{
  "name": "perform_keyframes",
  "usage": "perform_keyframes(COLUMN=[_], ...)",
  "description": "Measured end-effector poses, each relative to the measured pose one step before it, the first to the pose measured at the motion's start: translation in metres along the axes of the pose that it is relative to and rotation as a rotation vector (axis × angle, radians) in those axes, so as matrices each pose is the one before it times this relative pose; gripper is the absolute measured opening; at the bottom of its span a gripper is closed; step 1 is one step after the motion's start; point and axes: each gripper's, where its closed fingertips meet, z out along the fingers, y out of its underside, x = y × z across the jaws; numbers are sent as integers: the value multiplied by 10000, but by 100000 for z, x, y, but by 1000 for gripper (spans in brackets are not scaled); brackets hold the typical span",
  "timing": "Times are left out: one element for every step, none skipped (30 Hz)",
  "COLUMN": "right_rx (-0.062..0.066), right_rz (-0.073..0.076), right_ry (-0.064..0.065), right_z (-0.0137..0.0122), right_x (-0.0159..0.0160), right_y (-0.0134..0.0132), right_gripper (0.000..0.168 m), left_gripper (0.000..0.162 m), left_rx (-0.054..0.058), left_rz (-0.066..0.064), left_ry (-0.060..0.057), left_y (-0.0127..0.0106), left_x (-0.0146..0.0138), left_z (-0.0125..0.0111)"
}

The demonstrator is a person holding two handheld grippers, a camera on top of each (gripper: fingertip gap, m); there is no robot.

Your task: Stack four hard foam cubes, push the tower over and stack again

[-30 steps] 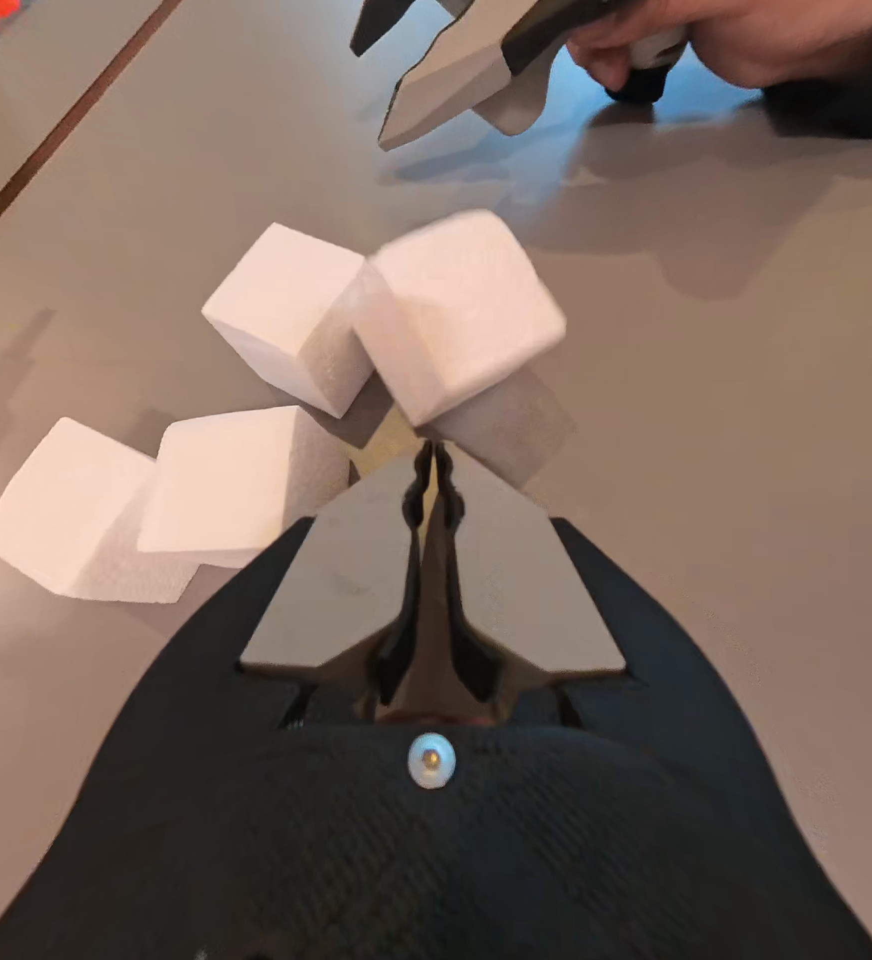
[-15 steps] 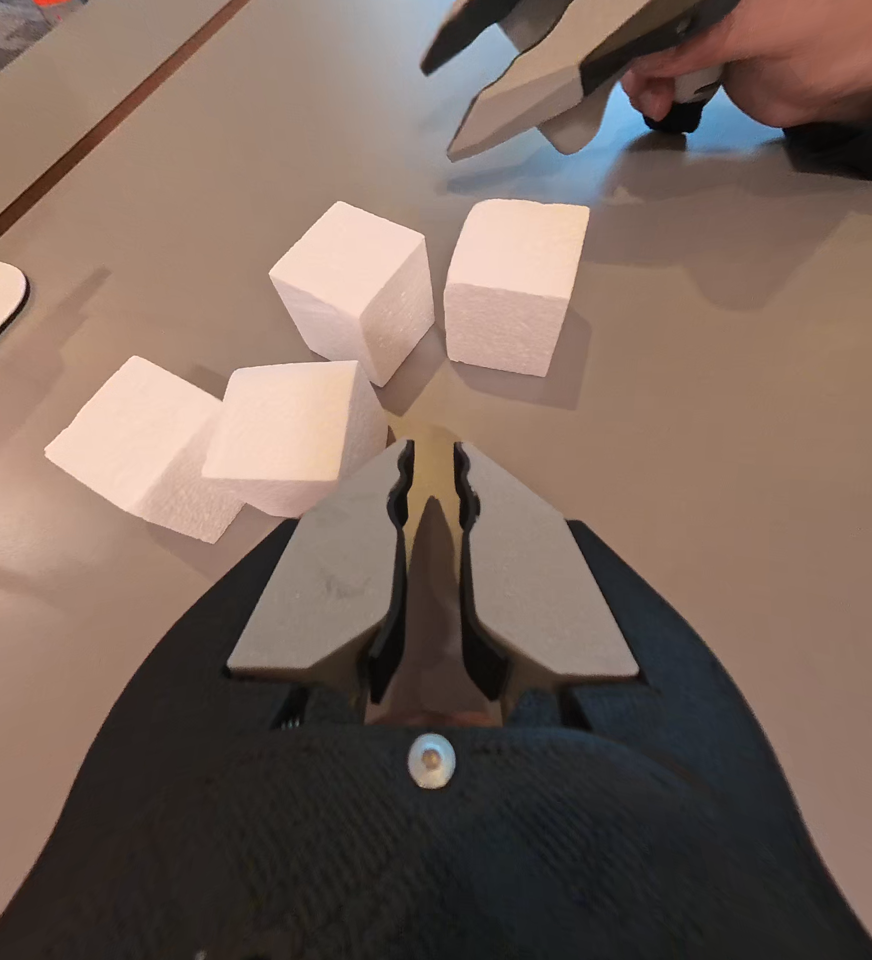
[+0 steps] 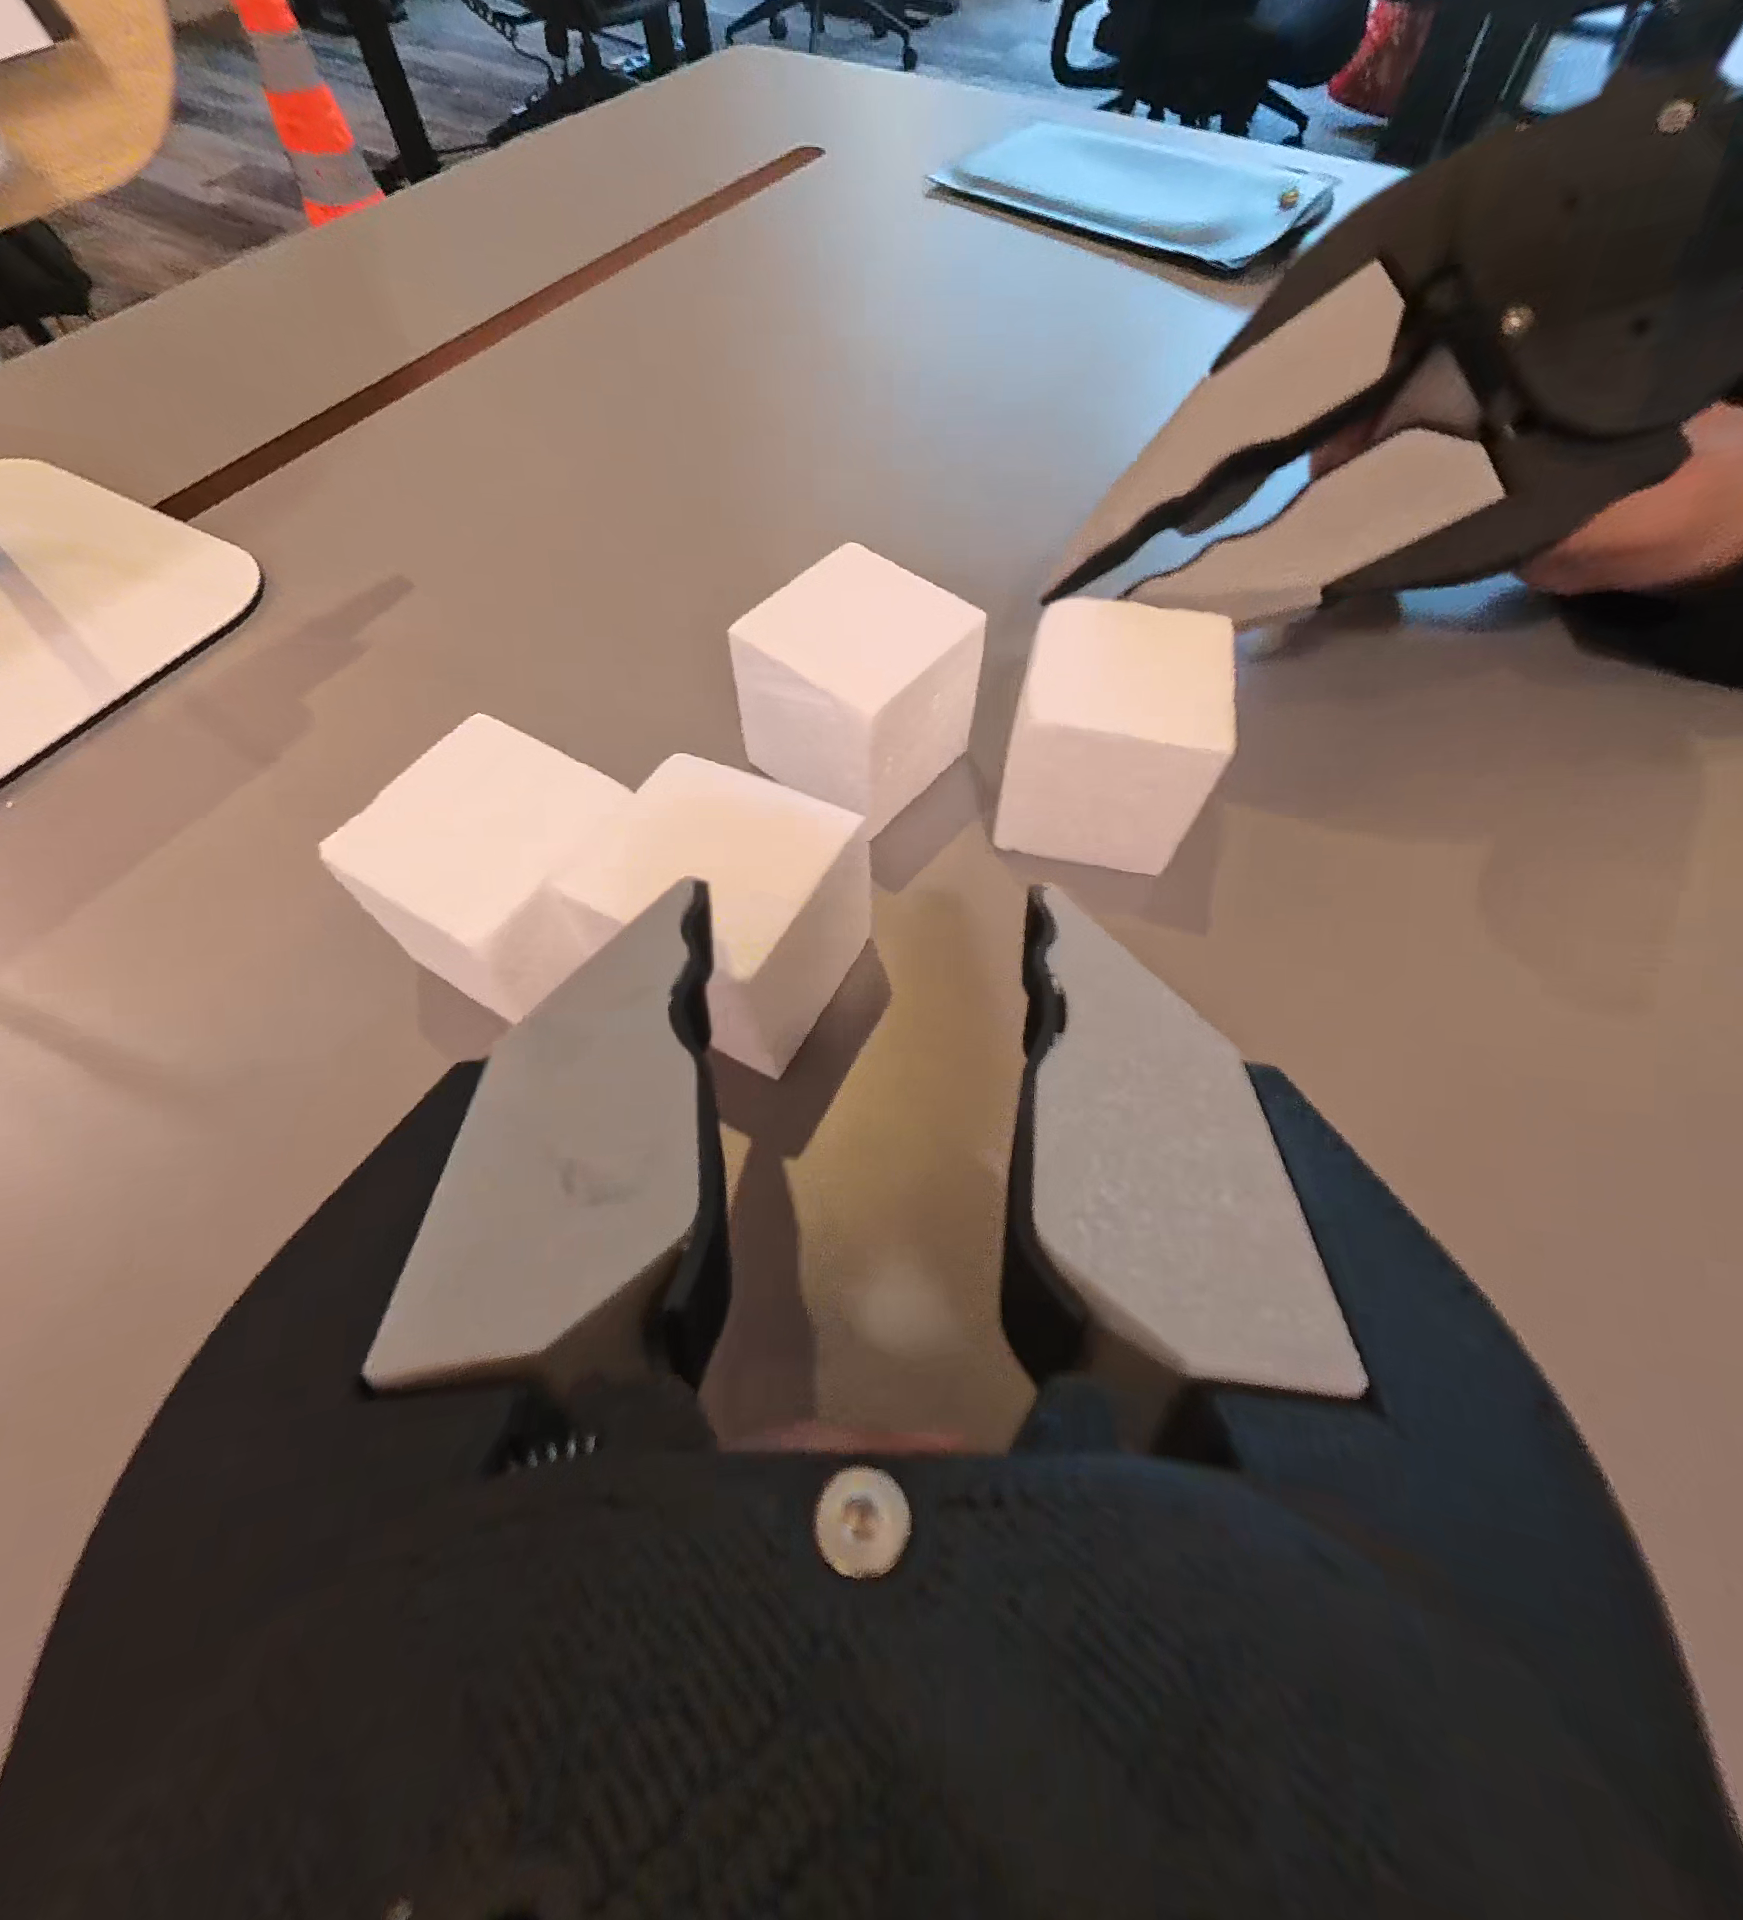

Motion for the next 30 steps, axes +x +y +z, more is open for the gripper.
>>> perform_keyframes(right_rx=[9,-10,-52,-43,-18,-17,-6,3,7,11,9,7,3,-8,-5,-6,-15,-16,-10,-9,-11,-10,-4,5,11,5,-5,-7,0,6], right_rz=[103,71,-17,-90,-96,-31,30,86,131,144,119,80,42,14,-3,-10,-9,-13,-19,-21,-19,-15,-9,2,12,19,16,8,5,2], right_ry=[-70,-54,22,71,24,43,50,41,32,26,13,16,24,24,20,8,-3,-4,-1,2,-2,1,-1,3,1,-1,5,6,5,2], right_z=[194,163,91,25,-31,-67,-69,-68,-52,-36,-29,-30,-14,-20,-5,-1,11,17,4,18,10,10,3,-8,-22,-16,-4,-7,-14,-14], right_x=[-329,-275,-116,-15,-22,88,156,195,217,205,164,123,100,69,31,3,-14,-30,-20,-24,-26,-13,-12,11,13,23,33,28,24,14], right_y=[-175,-92,-9,39,65,89,95,68,48,32,19,23,25,28,21,25,39,27,17,3,12,18,6,-9,-12,10,12,23,19,-4], right_gripper=[10,11,12,13,13,13,13,13,13,13,14,14,14,14,14,14,14,14,14,14,14,14,15,15,14,15,14,15,15,15], left_gripper=[60,60,60,61,64,67,68,70,71,71,70,70,67,60,53,48,45,45,44,44,45,49,49,50,44,27,2,1,11,23], left_rx=[48,70,99,110,73,-29,-143,-184,-154,-114,-115,-154,-159,-103,20,162,218,175,45,-109,-204,-162,35,27,50,164,184,174,248,274], left_rz=[-50,-14,-9,-48,-110,-174,-203,-156,-60,13,61,143,278,425,514,484,368,232,89,-8,-44,-65,-88,-106,-67,-12,30,-32,-49,-40], left_ry=[-102,-154,-179,-158,-84,-47,-118,-173,-102,-43,-26,-14,-71,-182,-319,-315,-81,131,133,79,96,102,70,108,299,656,923,619,157,-85], left_y=[-48,-95,-153,-135,-36,149,327,381,318,250,214,215,157,18,-183,-374,-425,-361,-133,149,370,356,17,-31,-81,-224,-274,-306,-396,-452], left_x=[-275,-308,-321,-308,-246,-240,-344,-391,-200,-12,87,196,183,111,-46,-52,214,446,363,180,124,120,61,84,351,909,1321,871,209,-153], left_z=[-138,-161,-176,-169,-85,34,142,223,259,267,270,251,156,23,-131,-243,-245,-187,-49,91,204,239,74,-78,-231,-375,-451,-383,-339,-347])
